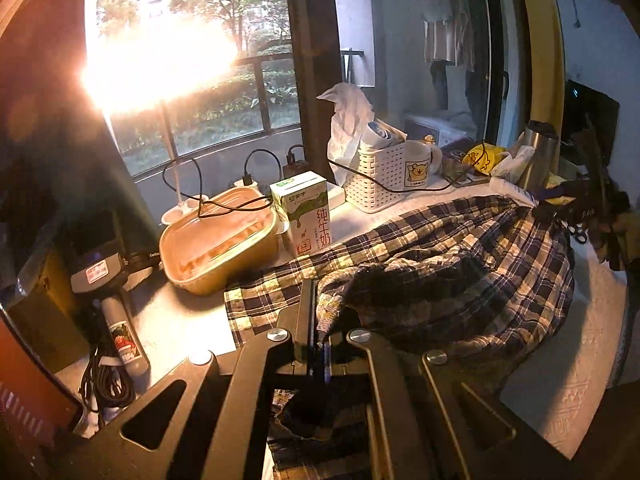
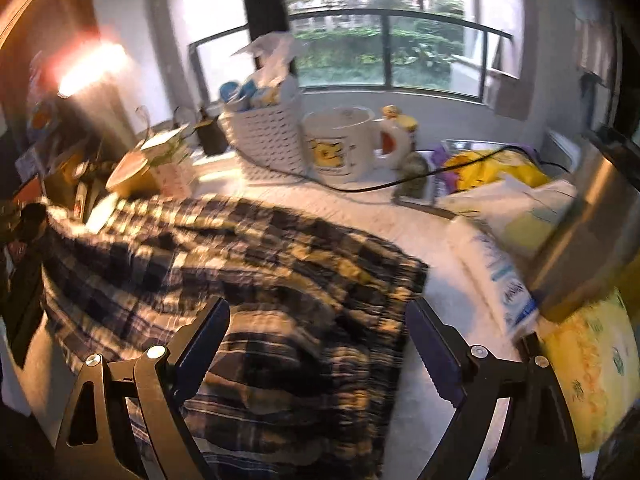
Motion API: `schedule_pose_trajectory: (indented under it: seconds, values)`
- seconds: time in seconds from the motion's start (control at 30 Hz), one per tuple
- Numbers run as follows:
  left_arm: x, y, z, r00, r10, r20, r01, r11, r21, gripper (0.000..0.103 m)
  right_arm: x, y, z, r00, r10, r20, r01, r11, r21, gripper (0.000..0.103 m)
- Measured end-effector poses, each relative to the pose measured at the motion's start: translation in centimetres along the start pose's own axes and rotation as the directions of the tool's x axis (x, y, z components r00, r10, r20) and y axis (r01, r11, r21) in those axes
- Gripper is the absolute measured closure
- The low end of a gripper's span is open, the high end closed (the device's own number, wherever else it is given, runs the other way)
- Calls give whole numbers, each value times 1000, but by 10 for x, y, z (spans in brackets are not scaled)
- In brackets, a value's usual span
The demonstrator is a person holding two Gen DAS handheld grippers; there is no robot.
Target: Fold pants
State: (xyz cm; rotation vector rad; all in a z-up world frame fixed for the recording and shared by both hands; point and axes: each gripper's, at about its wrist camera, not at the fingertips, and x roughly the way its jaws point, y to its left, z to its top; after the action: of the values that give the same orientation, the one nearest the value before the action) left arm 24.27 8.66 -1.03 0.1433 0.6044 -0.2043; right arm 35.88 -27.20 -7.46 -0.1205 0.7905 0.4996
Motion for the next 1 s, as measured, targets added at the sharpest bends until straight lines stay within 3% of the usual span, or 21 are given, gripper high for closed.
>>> schedule_pose_trajectory:
  seconds: [0.03,0.1,0.13,0.17,0.33,0.47,0.57,0.7,0.77,0.83,0.9,0.97,1.0]
  values:
    - [-2,0,0,1000,1,4,-1,1000,-2,102,6,3,-1,1000,0,-19,0,1000,-18,22]
    - [-3,0,0,1000,0,12,0,1000,-2,102,24,4,-7,996,14,-83,-16,1000,-26,49]
    - [-3,0,0,1000,1,14,-1,1000,-2,102,32,4,-11,994,21,-109,-24,999,-24,78]
    - [-3,1,2,1000,5,19,-5,1000,0,102,36,6,-14,993,15,-116,-19,999,-27,78]
    - [3,5,20,998,20,54,-21,1000,24,102,3,17,-4,998,-65,27,66,996,-61,79]
    - [23,15,40,996,18,83,-22,998,50,102,-18,9,21,980,-141,138,149,988,-43,79]
    - [52,26,51,997,19,72,-24,998,63,102,-13,0,33,972,-172,157,179,983,-31,79]
    - [99,45,52,1000,21,-16,-21,1000,10,96,16,-12,40,971,-207,124,209,978,-2,79]
    - [116,57,47,996,32,-79,-35,999,-40,79,35,-17,40,974,-211,87,210,978,15,78]
    - [114,66,42,995,63,-74,-68,996,-61,42,48,-17,40,973,-221,61,221,975,14,77]
    - [104,74,37,994,83,-66,-89,992,-90,31,53,-18,39,970,-236,53,236,972,16,62]
    - [93,82,30,990,116,-83,-125,985,-122,30,51,-21,38,964,-262,55,261,965,27,27]
    - [87,86,24,986,132,-106,-146,979,-139,30,49,-23,37,962,-265,63,263,964,35,26]
